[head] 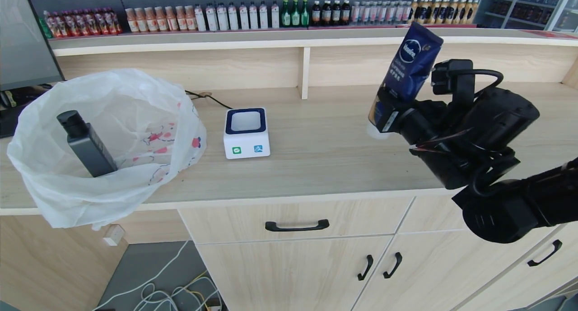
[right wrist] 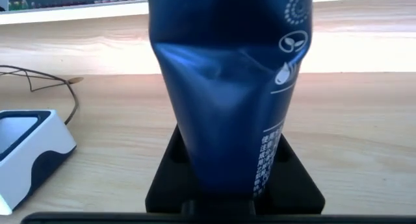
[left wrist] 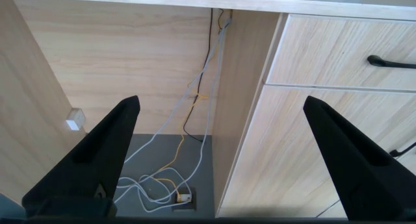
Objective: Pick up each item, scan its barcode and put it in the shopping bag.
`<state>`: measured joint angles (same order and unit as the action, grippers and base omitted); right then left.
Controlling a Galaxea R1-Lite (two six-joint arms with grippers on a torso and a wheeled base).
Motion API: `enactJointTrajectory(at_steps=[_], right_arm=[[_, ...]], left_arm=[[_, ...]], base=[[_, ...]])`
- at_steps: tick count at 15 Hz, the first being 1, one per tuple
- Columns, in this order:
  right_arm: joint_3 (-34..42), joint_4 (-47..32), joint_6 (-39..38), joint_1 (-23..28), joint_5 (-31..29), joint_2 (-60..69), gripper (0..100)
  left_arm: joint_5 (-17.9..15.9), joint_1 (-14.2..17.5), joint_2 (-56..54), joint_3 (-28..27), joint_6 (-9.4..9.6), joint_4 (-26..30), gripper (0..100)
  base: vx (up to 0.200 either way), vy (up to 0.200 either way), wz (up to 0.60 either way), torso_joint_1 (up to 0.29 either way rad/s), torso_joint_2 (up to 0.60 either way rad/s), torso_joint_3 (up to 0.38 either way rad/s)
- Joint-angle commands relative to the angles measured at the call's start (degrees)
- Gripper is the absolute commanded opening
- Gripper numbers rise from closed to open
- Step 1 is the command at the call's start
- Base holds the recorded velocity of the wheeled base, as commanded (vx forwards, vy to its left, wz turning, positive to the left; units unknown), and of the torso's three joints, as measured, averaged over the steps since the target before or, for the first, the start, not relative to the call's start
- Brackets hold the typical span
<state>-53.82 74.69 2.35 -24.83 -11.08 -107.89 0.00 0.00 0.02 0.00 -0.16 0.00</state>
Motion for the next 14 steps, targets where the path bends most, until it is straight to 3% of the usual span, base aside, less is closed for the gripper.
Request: enactJointTrajectory(at_steps=[1,10,14], right_arm=[[5.48,0.54,-0.68,-0.04,0.36,7.16,0],[29.12,7.66,-2.88,-0.92,7.65,21.67,0],[43.80,9.51,-1.12,-10.94,7.57,30.81,0]], left_arm=[[0.00,-0.09,-0.02,0.00,-0.02,0.00,100],[0.00,0.00,-0.02,0.00,-0.02,0.00,100],[0.00,0.00,-0.02,0.00,-0.02,0.00,100]], base=[[0.000,0.000,0.00,0.000,0.00,0.000],[0.000,0.000,0.00,0.000,0.00,0.000],[0.000,0.000,0.00,0.000,0.00,0.000]])
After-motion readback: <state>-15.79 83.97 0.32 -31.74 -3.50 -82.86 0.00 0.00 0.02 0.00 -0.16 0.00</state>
